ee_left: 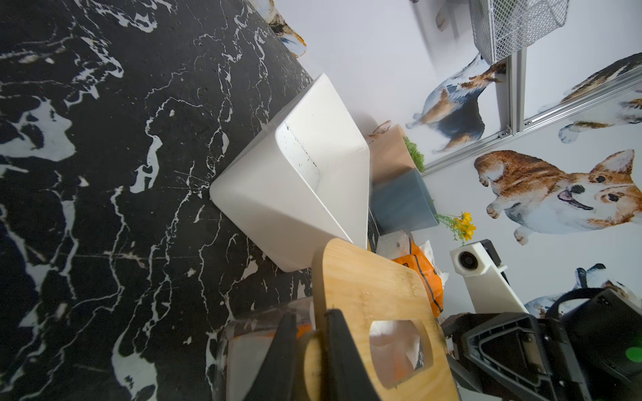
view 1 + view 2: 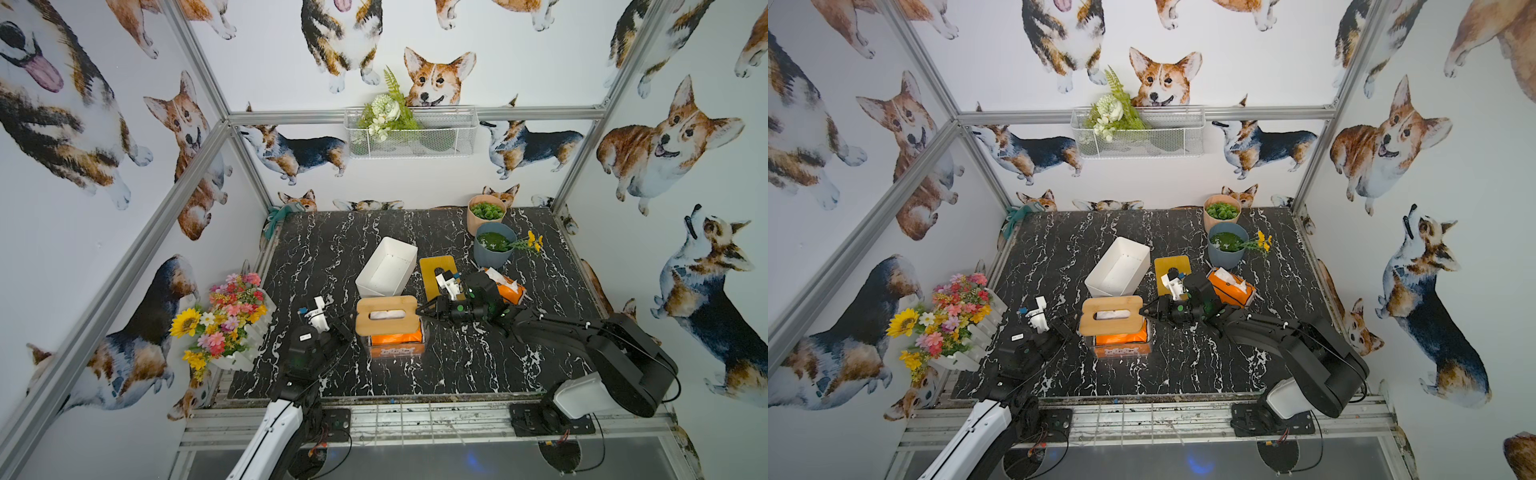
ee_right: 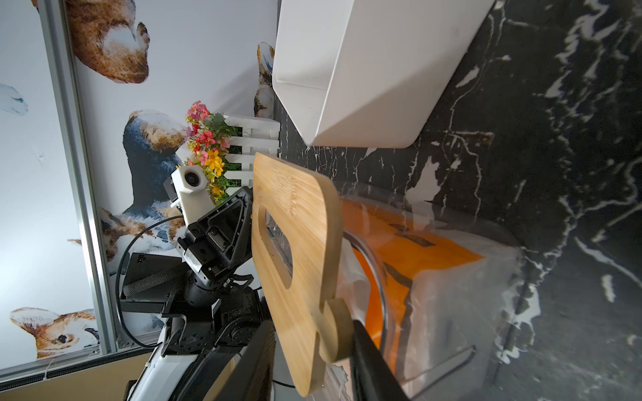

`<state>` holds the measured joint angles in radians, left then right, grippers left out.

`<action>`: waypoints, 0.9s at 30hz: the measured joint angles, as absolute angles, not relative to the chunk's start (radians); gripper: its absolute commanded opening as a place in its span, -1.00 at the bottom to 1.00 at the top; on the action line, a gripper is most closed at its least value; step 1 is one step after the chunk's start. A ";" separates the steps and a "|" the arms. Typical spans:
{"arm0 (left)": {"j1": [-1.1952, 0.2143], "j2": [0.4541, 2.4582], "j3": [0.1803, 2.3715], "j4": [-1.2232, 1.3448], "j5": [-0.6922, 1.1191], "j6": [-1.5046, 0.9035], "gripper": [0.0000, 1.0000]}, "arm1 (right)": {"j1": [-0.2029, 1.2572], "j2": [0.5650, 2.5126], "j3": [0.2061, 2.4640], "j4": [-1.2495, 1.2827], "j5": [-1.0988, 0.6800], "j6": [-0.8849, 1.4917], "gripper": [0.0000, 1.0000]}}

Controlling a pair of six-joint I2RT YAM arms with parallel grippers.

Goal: Put the tissue paper into the tissue box
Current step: Close the box lid on the tissue box.

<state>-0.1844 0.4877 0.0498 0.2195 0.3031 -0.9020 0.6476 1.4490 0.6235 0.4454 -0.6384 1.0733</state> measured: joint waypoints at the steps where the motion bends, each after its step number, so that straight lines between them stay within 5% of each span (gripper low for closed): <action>1: -0.184 0.482 0.047 0.220 0.303 -0.904 -1.00 | 0.648 1.450 0.617 0.461 -0.633 1.087 -0.32; 10: -0.184 0.445 0.042 0.224 0.345 -0.917 -1.00 | 0.672 1.457 0.582 0.596 -0.630 1.176 -0.42; 19: -0.185 0.456 0.049 0.259 0.379 -0.942 -0.99 | 0.682 1.454 0.568 0.703 -0.634 1.244 -0.81; 23: -0.185 0.461 0.070 0.249 0.379 -0.943 -0.71 | 0.682 1.428 0.563 0.731 -0.632 1.272 -0.97; 27: -0.186 0.514 0.137 0.192 0.401 -0.894 -0.13 | 0.684 1.410 0.555 0.749 -0.633 1.271 -1.00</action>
